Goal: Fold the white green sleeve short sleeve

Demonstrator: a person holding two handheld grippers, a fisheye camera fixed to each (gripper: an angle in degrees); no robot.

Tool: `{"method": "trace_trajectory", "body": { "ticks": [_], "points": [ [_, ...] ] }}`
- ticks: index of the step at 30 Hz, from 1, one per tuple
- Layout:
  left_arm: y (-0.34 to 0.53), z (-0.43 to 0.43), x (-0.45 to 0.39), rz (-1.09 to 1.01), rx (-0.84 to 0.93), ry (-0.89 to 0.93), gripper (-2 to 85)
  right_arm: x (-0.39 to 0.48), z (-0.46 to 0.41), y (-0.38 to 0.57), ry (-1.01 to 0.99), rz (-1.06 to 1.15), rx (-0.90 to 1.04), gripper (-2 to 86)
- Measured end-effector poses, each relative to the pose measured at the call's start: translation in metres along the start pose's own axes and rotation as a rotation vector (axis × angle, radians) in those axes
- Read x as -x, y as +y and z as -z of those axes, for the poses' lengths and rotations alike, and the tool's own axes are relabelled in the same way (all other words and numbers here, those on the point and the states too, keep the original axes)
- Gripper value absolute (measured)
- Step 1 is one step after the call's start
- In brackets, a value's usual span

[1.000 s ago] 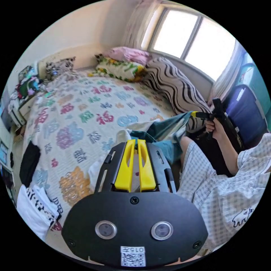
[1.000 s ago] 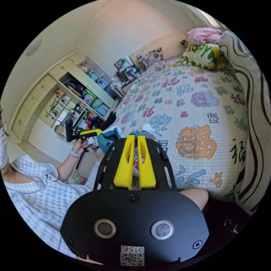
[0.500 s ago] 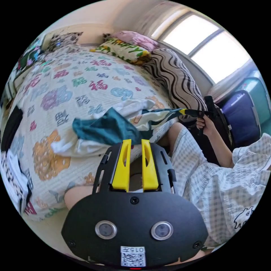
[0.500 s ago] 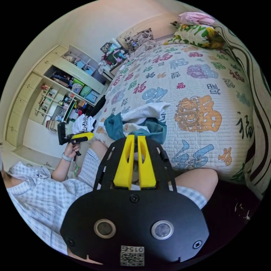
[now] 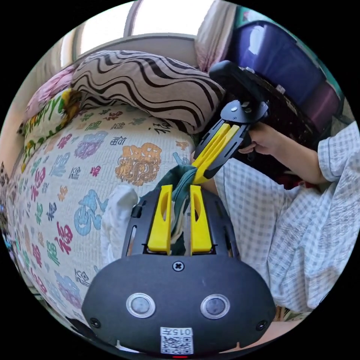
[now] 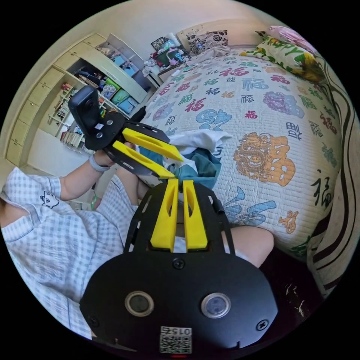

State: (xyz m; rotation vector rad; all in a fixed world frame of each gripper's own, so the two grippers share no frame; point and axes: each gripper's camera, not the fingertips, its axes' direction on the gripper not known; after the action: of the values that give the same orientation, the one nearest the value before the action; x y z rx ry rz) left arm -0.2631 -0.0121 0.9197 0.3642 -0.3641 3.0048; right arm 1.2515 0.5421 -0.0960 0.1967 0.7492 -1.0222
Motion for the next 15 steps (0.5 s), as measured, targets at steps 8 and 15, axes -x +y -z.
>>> {"method": "trace_trajectory", "body": {
  "ticks": [8, 15],
  "points": [
    [-0.044, -0.026, -0.022, -0.178, 0.137, 0.110, 0.0, -0.014, -0.011, 0.031, -0.020, -0.051, 0.020, 1.7],
    [-0.036, 0.027, -0.003, 0.102, -0.061, 0.115, -0.4, 0.009, -0.025, 0.072, -0.003, -0.196, -0.063, 6.4]
  ]
}}
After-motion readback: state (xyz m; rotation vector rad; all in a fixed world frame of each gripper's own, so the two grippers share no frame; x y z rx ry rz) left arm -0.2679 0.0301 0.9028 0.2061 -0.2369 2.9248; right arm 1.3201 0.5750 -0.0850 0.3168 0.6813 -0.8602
